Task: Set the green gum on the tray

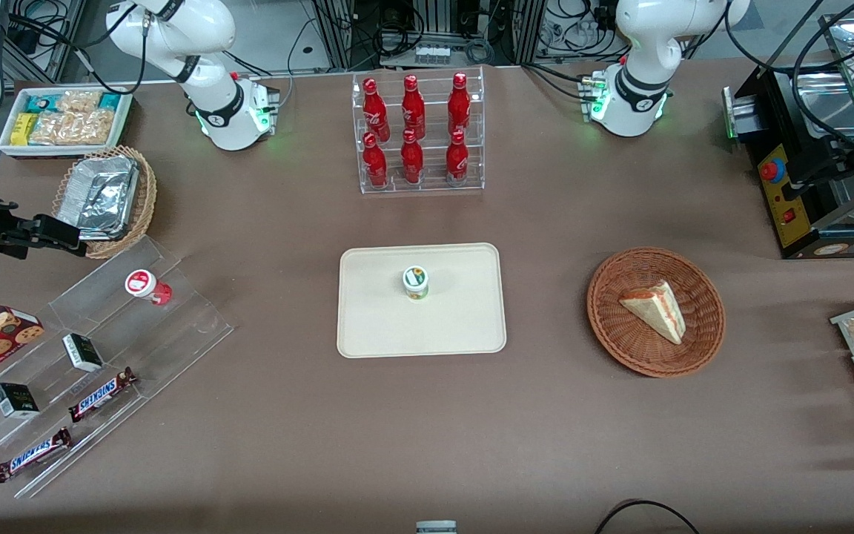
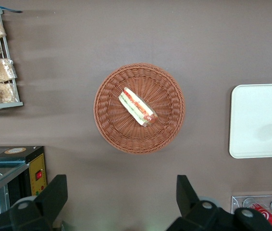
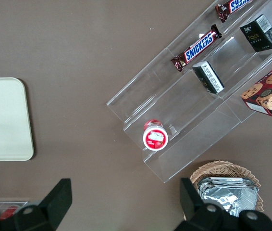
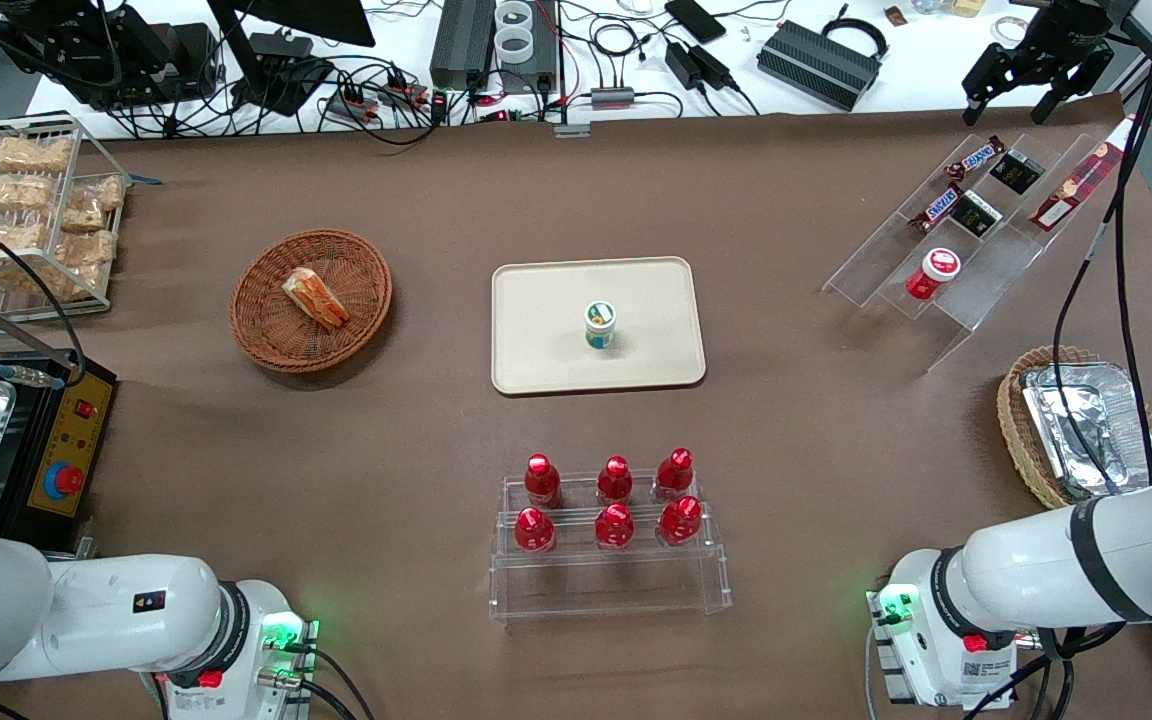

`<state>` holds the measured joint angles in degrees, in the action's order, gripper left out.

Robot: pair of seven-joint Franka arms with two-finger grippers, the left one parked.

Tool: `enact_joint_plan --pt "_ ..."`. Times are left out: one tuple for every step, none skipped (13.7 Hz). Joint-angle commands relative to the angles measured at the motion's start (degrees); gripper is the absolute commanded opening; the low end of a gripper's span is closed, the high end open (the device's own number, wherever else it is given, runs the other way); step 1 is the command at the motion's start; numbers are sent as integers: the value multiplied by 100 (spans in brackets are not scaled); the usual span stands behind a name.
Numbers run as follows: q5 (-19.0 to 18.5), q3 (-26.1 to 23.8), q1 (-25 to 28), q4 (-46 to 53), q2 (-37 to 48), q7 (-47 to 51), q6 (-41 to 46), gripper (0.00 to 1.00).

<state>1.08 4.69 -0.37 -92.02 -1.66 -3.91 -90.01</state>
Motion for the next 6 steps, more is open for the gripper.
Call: enact_joint_plan --pt "-11 14 2 -88 219 4 133 100" --pt "-11 14 2 -88 245 4 142 100" --pt "-11 14 2 -79 228 -31 194 100" --pt "-2 14 -7 -70 211 -22 247 100" --pt "-11 23 -7 -18 176 -22 248 100" --pt "-11 23 -16 -9 175 -31 239 100"
